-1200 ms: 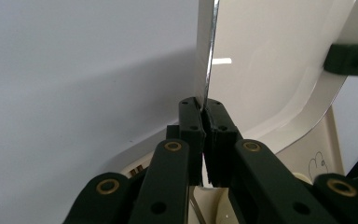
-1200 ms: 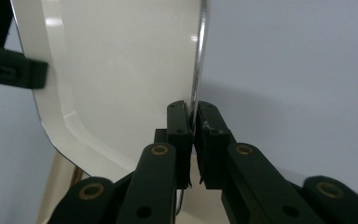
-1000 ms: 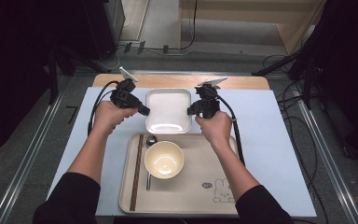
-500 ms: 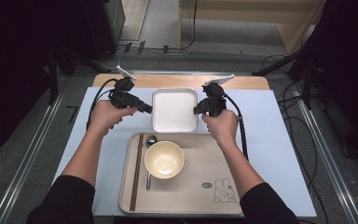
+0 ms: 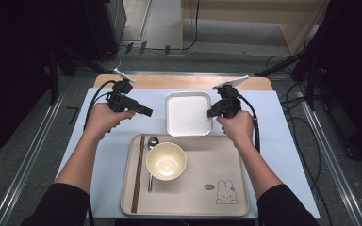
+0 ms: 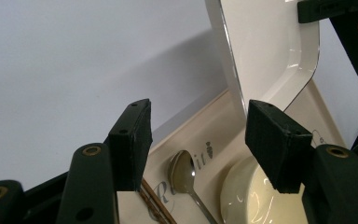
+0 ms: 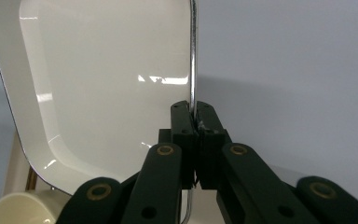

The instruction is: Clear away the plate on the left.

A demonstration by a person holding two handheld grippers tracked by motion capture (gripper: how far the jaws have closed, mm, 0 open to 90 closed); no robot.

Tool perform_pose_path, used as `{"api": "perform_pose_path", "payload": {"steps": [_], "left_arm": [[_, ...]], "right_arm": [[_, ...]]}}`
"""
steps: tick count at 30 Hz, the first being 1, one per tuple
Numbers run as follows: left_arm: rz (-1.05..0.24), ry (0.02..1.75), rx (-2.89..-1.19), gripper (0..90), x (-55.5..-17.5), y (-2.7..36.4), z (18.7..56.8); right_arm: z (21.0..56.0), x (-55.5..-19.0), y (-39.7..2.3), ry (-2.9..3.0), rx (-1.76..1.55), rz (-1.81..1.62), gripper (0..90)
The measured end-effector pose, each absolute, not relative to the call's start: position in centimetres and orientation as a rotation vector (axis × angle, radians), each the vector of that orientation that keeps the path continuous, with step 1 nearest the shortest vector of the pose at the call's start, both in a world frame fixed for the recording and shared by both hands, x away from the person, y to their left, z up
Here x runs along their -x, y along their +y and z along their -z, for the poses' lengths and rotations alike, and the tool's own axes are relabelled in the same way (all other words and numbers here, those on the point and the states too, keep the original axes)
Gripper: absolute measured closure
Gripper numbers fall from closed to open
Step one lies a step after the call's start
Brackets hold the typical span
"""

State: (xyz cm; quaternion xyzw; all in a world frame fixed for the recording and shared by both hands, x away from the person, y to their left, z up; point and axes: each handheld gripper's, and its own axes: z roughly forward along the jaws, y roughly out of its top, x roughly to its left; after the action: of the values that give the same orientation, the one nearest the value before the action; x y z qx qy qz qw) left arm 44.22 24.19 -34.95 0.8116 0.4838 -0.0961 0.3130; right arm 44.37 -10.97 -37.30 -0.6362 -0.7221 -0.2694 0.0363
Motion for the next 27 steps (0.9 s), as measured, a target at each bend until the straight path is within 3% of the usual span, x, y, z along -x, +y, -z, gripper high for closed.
{"api": "perform_pose_path", "payload": {"steps": [27], "left_arm": [[0.195,1.255,-2.126,36.6,-40.6,27.0,35.1]], "right_arm": [[38.4,-42.3,-19.3,-2.169,1.984,0.769,88.6]]}}
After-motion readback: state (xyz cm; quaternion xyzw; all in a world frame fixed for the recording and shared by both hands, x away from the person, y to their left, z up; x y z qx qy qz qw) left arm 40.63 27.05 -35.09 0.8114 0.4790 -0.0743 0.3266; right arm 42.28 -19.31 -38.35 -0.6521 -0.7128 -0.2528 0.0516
